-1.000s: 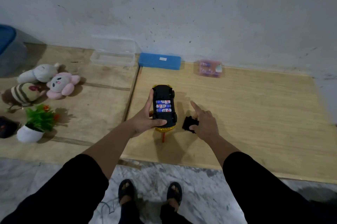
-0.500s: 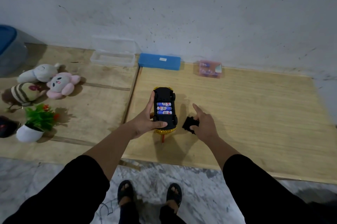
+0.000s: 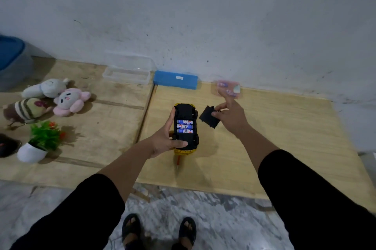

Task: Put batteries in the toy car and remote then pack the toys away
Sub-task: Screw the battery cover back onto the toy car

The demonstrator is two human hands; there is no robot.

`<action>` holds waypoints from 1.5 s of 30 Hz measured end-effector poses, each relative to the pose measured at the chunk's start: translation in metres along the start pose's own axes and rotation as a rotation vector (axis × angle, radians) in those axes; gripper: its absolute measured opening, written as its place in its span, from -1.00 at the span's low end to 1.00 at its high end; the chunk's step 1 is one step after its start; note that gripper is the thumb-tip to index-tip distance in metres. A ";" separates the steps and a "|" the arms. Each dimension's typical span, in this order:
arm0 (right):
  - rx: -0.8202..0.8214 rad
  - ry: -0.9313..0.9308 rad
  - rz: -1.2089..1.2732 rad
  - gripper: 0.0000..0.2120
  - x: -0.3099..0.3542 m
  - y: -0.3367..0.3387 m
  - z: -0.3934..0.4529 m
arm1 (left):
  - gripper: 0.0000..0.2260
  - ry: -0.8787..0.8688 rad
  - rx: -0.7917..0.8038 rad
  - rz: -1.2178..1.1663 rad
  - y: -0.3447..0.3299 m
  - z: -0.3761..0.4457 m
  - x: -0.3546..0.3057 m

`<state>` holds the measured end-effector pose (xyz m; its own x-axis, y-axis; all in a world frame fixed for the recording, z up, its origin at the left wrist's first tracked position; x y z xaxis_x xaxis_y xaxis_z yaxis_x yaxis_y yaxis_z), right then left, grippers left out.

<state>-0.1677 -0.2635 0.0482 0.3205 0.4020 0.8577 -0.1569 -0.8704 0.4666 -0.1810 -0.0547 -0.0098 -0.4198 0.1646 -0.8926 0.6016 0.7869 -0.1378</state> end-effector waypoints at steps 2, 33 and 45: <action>0.037 0.065 0.018 -0.30 0.027 0.002 0.001 | 0.04 -0.008 0.008 -0.005 -0.005 0.000 -0.007; 0.329 0.271 -0.283 -0.37 0.086 -0.033 -0.008 | 0.02 -0.108 0.075 0.007 -0.012 -0.005 -0.054; 0.330 0.263 -0.265 -0.35 0.086 -0.030 -0.011 | 0.03 -0.103 0.078 0.027 -0.015 -0.008 -0.057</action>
<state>-0.1456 -0.2001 0.1101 0.0563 0.6424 0.7643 0.2157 -0.7553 0.6189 -0.1713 -0.0712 0.0463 -0.3329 0.1197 -0.9353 0.6645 0.7335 -0.1426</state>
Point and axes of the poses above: each hand's wrist, its own z-axis towards the middle knuckle, its own y-axis out of the back of the hand, x = y × z, the point moved 6 cm from there along z, towards the middle knuckle, and after that the axes turned 3 degrees about -y, right-handed, at the moved point
